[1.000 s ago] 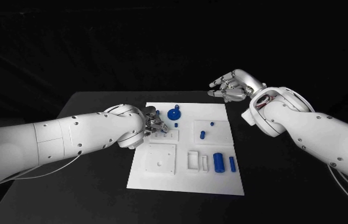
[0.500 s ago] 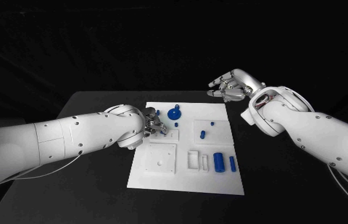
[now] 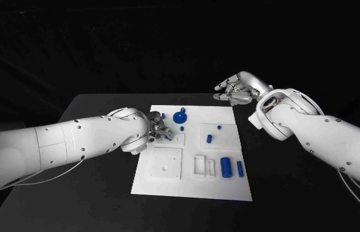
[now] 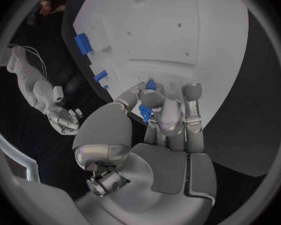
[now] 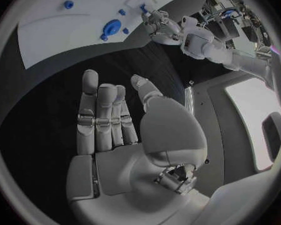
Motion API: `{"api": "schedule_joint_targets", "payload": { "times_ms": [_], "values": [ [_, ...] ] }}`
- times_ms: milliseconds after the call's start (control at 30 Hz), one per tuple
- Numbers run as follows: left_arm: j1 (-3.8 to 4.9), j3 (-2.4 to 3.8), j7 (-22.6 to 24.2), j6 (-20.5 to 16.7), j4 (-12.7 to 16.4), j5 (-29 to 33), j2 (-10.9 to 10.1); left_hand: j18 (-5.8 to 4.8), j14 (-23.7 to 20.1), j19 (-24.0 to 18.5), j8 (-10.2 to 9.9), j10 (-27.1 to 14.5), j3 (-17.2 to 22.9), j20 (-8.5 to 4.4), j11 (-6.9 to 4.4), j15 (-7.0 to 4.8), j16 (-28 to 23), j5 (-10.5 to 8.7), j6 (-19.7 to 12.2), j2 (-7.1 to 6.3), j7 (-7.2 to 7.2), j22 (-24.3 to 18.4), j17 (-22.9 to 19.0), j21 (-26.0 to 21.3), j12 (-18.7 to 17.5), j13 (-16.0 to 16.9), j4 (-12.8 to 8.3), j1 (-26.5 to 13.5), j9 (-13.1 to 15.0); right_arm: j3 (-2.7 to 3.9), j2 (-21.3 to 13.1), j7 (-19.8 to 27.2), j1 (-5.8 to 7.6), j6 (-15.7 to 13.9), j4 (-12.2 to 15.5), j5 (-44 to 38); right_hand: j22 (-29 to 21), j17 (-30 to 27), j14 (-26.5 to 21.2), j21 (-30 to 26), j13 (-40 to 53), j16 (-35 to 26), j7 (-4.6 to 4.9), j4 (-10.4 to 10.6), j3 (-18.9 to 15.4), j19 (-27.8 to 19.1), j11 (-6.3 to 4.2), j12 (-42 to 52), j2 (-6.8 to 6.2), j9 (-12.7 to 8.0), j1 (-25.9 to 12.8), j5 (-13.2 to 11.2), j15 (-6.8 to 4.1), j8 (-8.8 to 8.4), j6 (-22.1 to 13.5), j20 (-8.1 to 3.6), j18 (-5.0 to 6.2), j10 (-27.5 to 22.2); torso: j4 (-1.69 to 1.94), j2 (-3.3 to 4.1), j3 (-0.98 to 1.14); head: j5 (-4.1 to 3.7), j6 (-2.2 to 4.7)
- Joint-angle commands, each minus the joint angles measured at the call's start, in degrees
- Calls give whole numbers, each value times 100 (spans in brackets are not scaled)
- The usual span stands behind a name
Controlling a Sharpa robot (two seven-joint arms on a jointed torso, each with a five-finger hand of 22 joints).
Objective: Assemble the parts on the task board
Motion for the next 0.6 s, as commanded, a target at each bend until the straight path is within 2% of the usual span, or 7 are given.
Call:
{"api": "schedule_joint_targets", "payload": {
  "times_ms": [33, 300, 600],
  "values": [
    [-17, 0, 51, 103, -13, 38, 16, 100, -4, -34, -20, 237, 18, 3, -38, 11, -33, -38, 853, 55, -641, 179, -10, -25, -27, -10, 52, 79, 2426, 3, 13, -28, 0, 143, -3, -66, 5, -4, -52, -32, -6, -6, -1, -1, 40, 4, -2, -12, -60, -7, -5, 6, -6, -31, -32, 28, 18, -57, -7, -1, 2, -19, 5],
    [-46, 0, 93, 105, -26, 89, 25, 99, -10, -45, -33, 235, 3, 5, -35, 14, -47, -51, 855, 46, -638, 171, -19, -72, -49, -27, 64, 112, 2404, 3, 23, -53, 0, 178, -14, -77, 4, -9, -54, -31, -5, -7, 0, -21, 48, 2, -2, -11, -65, -6, 15, 2, -6, -29, -31, 28, 19, -62, 2, -1, 4, -36, 28],
    [-54, 0, 100, 146, -21, 109, 23, 99, -10, -42, -44, 235, -6, 7, -34, 16, -49, -63, 857, 42, -636, 172, -17, -83, -50, -24, 71, 126, 2384, 3, 26, -62, 0, 200, -16, -79, 3, -15, -54, -30, -5, -7, 2, -37, 49, 0, -1, -8, -62, -7, 12, -1, -5, -30, -32, 29, 20, -65, -3, 3, 4, -38, 28]
  ]
}}
